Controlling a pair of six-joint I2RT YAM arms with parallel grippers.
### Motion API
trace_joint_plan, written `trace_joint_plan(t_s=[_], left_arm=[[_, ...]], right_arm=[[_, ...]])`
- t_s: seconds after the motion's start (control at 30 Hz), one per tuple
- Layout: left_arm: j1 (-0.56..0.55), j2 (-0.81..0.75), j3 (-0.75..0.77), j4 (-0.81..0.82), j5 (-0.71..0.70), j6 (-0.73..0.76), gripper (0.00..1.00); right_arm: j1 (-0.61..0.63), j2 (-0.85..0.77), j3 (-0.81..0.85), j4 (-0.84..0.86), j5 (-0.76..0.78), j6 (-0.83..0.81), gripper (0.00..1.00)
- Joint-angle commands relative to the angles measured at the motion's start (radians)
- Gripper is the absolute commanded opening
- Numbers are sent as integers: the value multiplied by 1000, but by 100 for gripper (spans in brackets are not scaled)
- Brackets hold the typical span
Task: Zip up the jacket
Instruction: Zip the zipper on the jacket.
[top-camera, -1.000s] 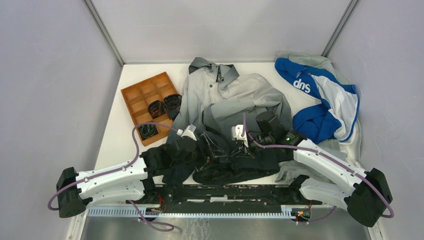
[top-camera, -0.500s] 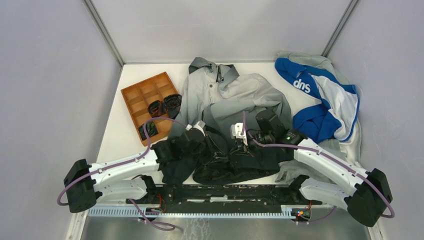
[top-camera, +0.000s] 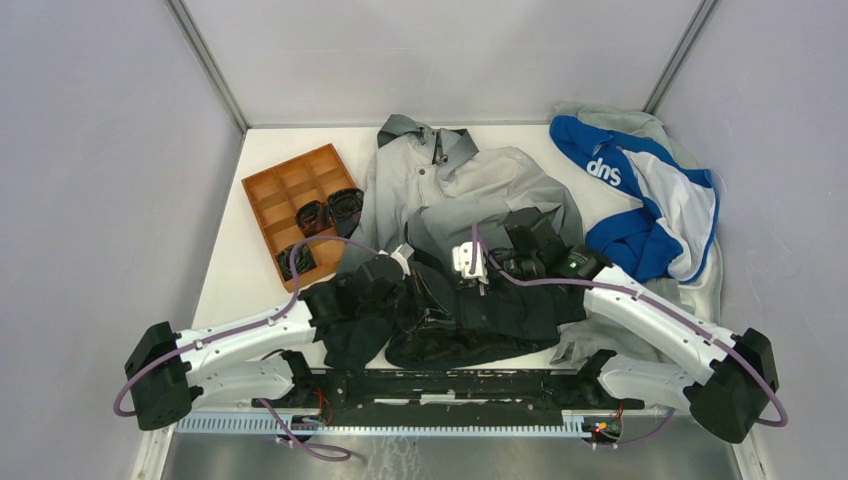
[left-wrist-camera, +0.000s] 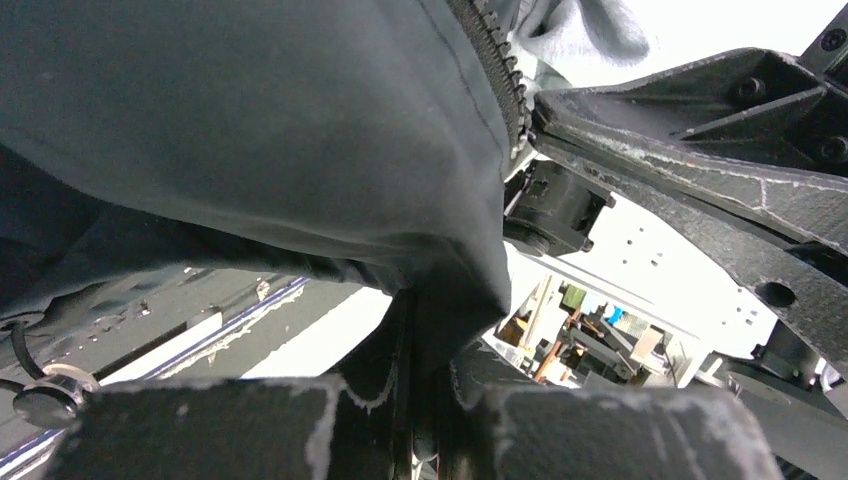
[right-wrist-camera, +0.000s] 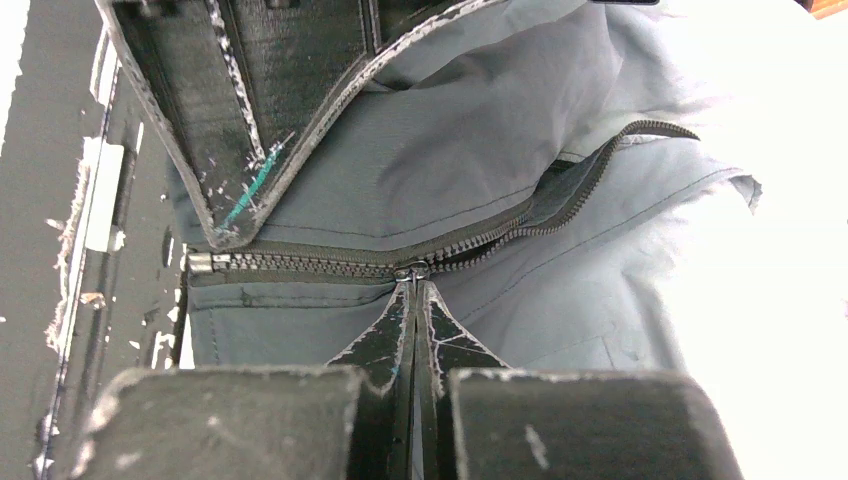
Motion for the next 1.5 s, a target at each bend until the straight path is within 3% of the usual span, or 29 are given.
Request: trace_joint_plan(t_s=[0.0,0.37,1.47], left_arm=[[-6,-45,-31,-1,129,5,2],[-6,-96,-62,-46,260,7,2],[-5,-225,-148,-11,284,-54,2]], right_arm=[[14,9,55,21,143,-125,0],[19,119,107,77,226,-207,0],[-33,638,614,198,378,-293,0]])
